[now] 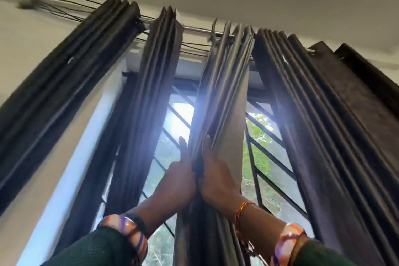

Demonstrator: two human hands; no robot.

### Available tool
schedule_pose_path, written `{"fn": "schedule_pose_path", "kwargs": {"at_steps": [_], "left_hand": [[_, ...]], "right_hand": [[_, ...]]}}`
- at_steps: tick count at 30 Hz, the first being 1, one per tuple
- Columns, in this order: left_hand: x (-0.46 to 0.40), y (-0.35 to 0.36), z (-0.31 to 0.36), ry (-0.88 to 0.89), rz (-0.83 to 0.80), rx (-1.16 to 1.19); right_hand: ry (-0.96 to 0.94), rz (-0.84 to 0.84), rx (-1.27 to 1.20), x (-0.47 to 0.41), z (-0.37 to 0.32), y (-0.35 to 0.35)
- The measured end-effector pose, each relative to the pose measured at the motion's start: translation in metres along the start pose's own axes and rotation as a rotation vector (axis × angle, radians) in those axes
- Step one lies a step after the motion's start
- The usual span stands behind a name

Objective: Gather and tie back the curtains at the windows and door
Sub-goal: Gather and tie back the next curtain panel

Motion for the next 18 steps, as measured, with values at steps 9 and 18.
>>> {"fn": "schedule_pose_path", "kwargs": {"at_steps": [9,18], "left_hand": [[-0.008,-0.084,-0.046,0.074,0.043,-0.012],[-0.009,-0.132,-0.059,0.033,0.033,-0.04]], "right_hand": [[0.003,0.014,-0.083,-0.024,-0.077,0.02],[0.014,-0.02,-0.086,-0.028,-0.121,0.026]]}}
Point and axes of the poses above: each hand's wrist, its own x-axis away from the middle knuckle, its own y-axis out of the palm, z = x × y, the point moved 6 cm from there along -x, towards the middle knuckle, and after that the axes turned 1 degree about y, right-handed, at the moved point
